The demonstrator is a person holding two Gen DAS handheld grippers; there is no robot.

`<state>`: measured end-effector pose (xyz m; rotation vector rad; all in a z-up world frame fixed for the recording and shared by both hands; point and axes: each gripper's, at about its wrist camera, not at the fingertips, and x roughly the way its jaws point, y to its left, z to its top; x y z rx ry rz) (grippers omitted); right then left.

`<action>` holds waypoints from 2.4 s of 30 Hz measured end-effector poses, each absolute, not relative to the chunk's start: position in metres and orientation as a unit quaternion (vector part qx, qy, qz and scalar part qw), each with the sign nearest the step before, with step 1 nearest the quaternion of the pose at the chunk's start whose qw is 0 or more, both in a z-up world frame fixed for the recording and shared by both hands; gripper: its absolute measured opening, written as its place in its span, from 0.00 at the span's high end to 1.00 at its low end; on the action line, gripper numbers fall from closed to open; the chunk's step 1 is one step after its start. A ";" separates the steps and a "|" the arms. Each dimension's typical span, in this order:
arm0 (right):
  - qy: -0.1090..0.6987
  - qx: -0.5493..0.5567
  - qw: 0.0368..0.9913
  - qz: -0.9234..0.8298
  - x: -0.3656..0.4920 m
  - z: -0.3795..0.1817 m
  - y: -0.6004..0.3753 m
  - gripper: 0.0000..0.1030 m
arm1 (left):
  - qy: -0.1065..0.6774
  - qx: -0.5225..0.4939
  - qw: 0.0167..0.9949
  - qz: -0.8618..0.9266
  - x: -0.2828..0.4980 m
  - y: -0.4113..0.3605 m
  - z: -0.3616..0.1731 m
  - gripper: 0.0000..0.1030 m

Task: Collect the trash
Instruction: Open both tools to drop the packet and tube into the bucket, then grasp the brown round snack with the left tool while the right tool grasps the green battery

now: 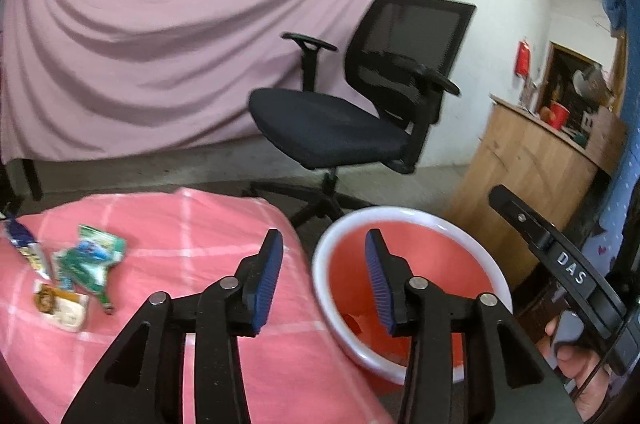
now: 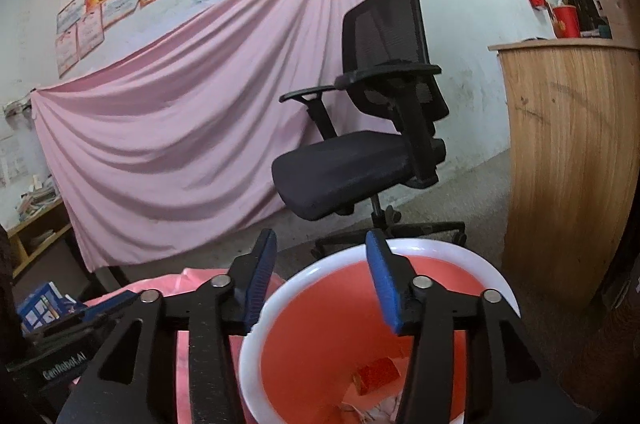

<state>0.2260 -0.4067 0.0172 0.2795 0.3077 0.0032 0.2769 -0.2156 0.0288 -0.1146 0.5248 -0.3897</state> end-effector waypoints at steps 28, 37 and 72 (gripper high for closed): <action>0.022 0.056 0.987 0.149 0.218 0.051 -0.267 0.00 | 0.100 -0.065 0.992 0.031 0.186 -0.039 0.042 0.01; 0.047 0.013 0.982 0.182 0.234 0.035 -0.219 0.00 | 0.100 -0.049 0.991 0.071 0.180 0.005 0.024 0.01; 0.347 -0.054 0.893 0.280 0.314 -0.038 -0.163 0.62 | 0.412 -0.058 0.905 -0.092 0.299 -0.005 -0.045 0.68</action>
